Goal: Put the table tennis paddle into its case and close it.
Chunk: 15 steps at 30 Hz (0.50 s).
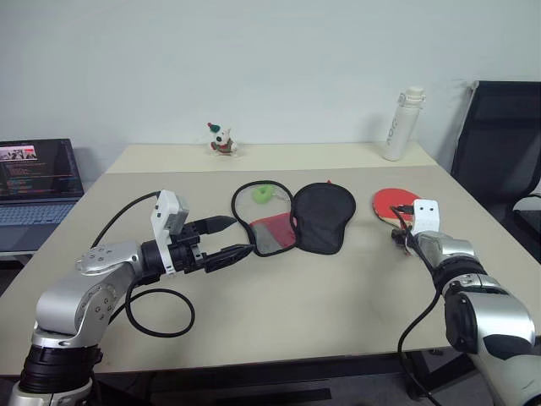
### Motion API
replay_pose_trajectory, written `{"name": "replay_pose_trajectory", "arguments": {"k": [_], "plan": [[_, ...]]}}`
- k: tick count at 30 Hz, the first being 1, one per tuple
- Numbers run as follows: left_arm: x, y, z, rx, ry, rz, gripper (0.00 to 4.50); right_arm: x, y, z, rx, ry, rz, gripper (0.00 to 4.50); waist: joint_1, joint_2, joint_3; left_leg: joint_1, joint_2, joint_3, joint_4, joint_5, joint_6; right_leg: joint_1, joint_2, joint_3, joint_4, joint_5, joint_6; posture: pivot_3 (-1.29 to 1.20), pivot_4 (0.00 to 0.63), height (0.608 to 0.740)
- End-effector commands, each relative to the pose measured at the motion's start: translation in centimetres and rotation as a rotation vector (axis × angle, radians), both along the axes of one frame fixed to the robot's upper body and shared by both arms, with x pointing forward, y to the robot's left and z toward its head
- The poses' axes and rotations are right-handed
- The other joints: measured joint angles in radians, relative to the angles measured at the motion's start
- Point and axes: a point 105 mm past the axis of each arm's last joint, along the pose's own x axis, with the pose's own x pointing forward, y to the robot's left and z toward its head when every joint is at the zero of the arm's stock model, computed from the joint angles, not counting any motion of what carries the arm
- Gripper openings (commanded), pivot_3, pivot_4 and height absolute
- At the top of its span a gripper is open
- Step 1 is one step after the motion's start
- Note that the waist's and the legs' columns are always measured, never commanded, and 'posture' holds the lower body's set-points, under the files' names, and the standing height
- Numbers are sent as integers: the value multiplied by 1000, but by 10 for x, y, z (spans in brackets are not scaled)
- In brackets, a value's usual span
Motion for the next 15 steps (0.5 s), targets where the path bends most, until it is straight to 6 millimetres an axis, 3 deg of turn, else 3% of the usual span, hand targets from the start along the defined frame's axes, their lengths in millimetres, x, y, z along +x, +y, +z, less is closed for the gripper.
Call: {"name": "replay_pose_trajectory", "arguments": {"k": [1,3,8,15], "plan": [[-5,-2,14,8,-55,-17,4500,4,-4,13,-33,-50,-15,3181,0,0,0,0,0,0,0,0,0,0,0,0,0,0,0,0,150,740],[-5,-2,14,8,-55,-14,4500,4,-5,12,-30,-54,-27,2753,1,0,0,0,0,0,0,0,0,0,0,0,0,0,0,0,150,740],[-6,2,15,10,-56,2,4500,6,-3,15,-1,-85,-47,1110,3,0,0,0,0,0,0,0,-1,0,0,0,0,0,0,0,150,740],[-10,9,13,6,-50,38,4500,11,3,27,47,-136,-56,1103,0,0,0,0,1,1,0,0,-1,-1,0,1,0,0,0,0,150,740]]}}
